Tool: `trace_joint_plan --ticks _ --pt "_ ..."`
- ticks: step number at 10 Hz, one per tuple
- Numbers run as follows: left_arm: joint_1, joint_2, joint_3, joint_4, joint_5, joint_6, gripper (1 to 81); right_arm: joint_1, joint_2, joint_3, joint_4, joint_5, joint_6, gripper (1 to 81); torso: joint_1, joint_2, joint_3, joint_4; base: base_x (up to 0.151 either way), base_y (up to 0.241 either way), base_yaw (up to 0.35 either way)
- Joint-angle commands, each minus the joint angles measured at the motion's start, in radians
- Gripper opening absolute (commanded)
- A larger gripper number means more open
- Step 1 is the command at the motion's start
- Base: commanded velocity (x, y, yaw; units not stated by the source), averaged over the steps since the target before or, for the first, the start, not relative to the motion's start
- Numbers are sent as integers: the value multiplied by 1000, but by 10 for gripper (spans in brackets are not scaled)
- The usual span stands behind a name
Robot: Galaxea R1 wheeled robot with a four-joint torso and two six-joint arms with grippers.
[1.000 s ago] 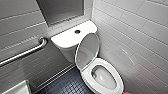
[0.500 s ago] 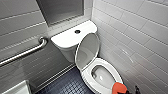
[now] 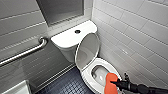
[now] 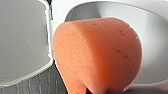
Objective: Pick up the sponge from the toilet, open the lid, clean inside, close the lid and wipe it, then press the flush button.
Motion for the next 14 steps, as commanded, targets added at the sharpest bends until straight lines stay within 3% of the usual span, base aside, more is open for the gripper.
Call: trace_joint_plan --ticks 1,7,9,12,14 --pt "36 -8 21 -3 92 3 811 162 35 -79 -18 -150 -5 10 0 0 0 0 0 0 0" --pt "36 -4 17 -8 92 3 811 292 179 -257 -4 -147 4 10 0 0 0 0 0 0 0" --pt "37 -2 10 -9 92 2 811 303 242 -329 5 -92 15 10 0 0 0 0 0 0 0" --pt "51 -8 10 -9 92 -4 811 309 354 -483 7 -21 110 10 0 0 0 0 0 0 0" --pt "56 -13 10 -9 92 -6 811 294 433 -622 7 39 237 10 0 0 0 0 0 0 0"
